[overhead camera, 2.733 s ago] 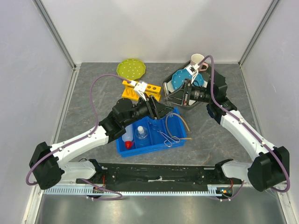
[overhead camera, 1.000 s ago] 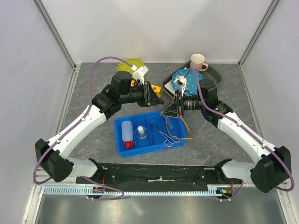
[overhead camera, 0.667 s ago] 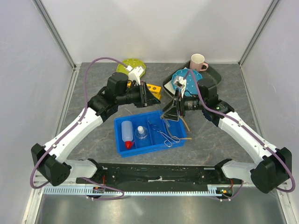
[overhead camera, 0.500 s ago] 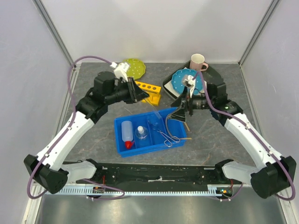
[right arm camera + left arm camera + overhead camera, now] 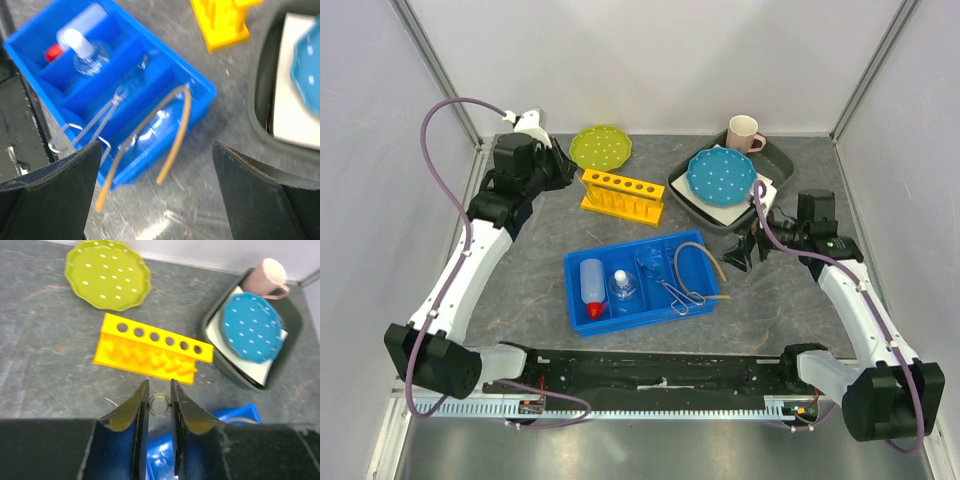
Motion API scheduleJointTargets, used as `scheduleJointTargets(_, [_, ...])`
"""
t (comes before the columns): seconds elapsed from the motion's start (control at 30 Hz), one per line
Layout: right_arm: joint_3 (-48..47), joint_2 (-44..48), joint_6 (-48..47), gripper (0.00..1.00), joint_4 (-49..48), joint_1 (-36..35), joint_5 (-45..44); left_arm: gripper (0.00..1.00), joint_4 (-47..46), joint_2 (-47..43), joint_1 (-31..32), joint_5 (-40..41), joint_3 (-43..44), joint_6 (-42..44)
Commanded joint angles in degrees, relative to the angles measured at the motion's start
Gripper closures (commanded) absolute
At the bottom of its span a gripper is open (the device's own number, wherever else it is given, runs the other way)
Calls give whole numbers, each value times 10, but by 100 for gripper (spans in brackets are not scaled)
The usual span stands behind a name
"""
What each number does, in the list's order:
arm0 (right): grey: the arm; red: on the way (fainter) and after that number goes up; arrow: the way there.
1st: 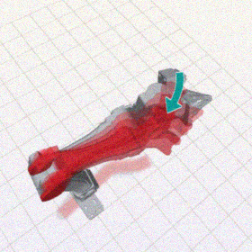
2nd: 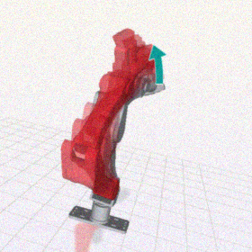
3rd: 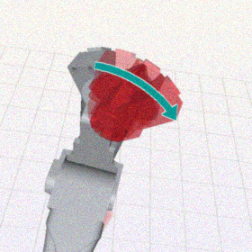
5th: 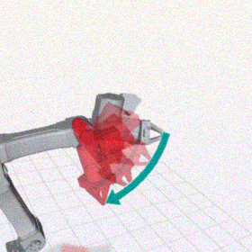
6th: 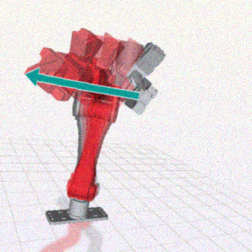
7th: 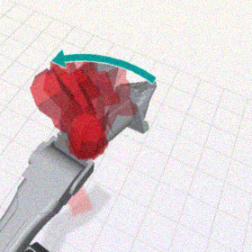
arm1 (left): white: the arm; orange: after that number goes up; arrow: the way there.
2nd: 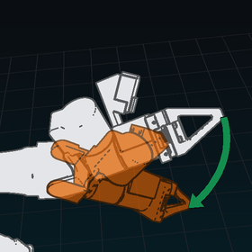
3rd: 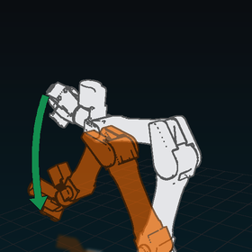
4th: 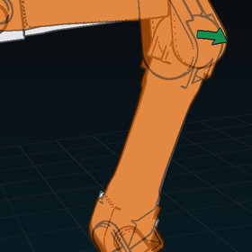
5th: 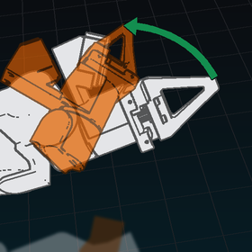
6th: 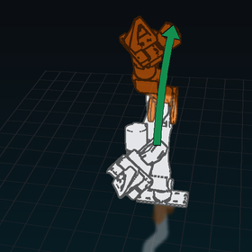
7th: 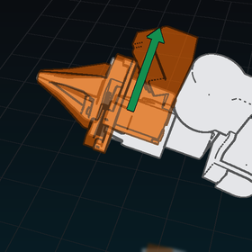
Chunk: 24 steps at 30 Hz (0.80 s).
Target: Organize the chemistry lab equipment
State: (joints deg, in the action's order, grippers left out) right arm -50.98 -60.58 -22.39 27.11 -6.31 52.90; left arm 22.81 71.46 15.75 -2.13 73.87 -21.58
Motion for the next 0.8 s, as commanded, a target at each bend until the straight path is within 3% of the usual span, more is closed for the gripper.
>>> scheduleJointTargets(0.0, [37,8,-48,2,-3,61,19,89,-62,48,-25,56,34,71])
scheduleJointTargets(0.07, [40,18,-54,2,-2,92,16,89,-79,65,-30,58,37,82])
scheduleJointTargets(0.33, [40,7,-73,2,6,97,-10,89,-147,167,-31,60,76,121])
scheduleJointTargets(0.77, [41,-15,-90,2,12,100,-26,89,-156,257,-31,49,132,151])
